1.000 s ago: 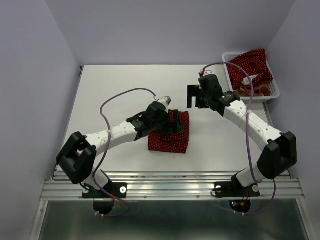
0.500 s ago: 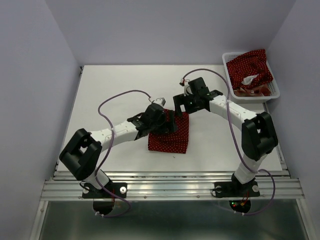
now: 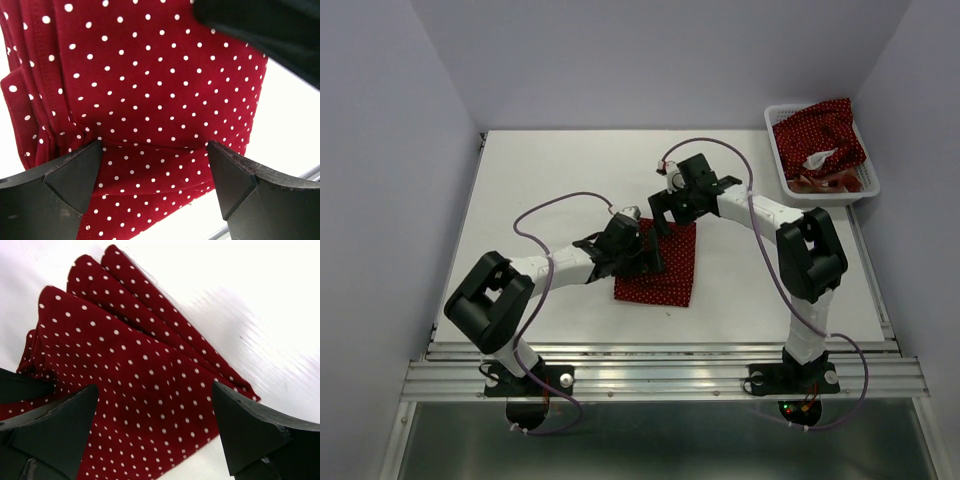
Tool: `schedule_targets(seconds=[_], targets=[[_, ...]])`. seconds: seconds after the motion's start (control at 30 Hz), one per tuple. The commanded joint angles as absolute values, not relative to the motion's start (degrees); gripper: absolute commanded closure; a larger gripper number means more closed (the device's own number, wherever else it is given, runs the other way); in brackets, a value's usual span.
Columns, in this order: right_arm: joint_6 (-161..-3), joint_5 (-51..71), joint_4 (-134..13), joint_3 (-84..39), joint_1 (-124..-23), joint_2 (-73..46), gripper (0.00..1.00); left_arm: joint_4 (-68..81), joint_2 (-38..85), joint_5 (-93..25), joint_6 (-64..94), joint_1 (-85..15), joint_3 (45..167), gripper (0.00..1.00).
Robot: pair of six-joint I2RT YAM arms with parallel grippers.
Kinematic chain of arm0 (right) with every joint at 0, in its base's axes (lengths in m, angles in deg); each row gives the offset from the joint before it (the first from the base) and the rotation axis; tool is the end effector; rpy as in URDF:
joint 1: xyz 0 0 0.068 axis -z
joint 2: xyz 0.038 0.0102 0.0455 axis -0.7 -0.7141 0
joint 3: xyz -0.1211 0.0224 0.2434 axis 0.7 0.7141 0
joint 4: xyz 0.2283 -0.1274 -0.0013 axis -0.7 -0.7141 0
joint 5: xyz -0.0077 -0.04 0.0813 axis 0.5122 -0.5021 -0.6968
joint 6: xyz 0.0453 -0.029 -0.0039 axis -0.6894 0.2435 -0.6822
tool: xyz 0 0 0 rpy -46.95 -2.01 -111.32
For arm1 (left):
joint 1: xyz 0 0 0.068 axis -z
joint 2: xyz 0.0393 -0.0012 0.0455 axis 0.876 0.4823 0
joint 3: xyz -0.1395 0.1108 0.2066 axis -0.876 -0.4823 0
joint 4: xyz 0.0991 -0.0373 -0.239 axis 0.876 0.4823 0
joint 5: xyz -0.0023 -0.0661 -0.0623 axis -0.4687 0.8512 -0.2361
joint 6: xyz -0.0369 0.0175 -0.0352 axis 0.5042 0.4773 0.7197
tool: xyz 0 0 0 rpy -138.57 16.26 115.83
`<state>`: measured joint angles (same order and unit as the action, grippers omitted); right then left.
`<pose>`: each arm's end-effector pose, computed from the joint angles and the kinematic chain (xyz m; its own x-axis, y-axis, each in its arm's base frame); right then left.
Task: Fold and stack the skirts
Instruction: Fold the skirt
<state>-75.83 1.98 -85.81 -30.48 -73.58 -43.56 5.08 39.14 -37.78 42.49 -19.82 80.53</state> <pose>0.3656 0.2152 0.2154 -0.7056 -0.3798 -0.5982 -0.6041 0.7636 0.2278 0.2423 -0.2168 0.1810 -0.8160 -0.1104 -0.5675 0.2482 0.8196 -0.5164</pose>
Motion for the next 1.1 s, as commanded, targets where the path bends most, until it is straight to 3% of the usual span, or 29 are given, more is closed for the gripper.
schedule_targets(seconds=[0.0, 0.2, 0.57, 0.83, 1.07], targets=[[-72.83, -0.03, -83.27, -34.29, -75.54, -45.36, 0.00, 5.38, 37.35, -38.26, 42.39, -20.82, 78.38, 0.01], [-73.27, 0.57, -83.01, -38.07, -76.07, -49.75, 0.00, 5.20, 37.35, -37.99, 42.39, -21.35, 77.41, 0.01], [-77.66, 16.92, -82.31, -42.91, -76.07, -58.90, 0.00, 4.41, 37.53, -37.73, 42.22, -23.72, 75.30, 0.01], [-85.83, 29.85, -76.18, -32.64, -76.07, -54.87, 0.00, 3.27, 41.47, -37.55, 38.01, -30.22, 78.28, 0.01], [-94.17, 32.40, -67.19, -11.38, -81.76, -42.21, 0.00, 1.16, 47.53, -33.18, 30.99, -32.77, 87.07, 0.01]])
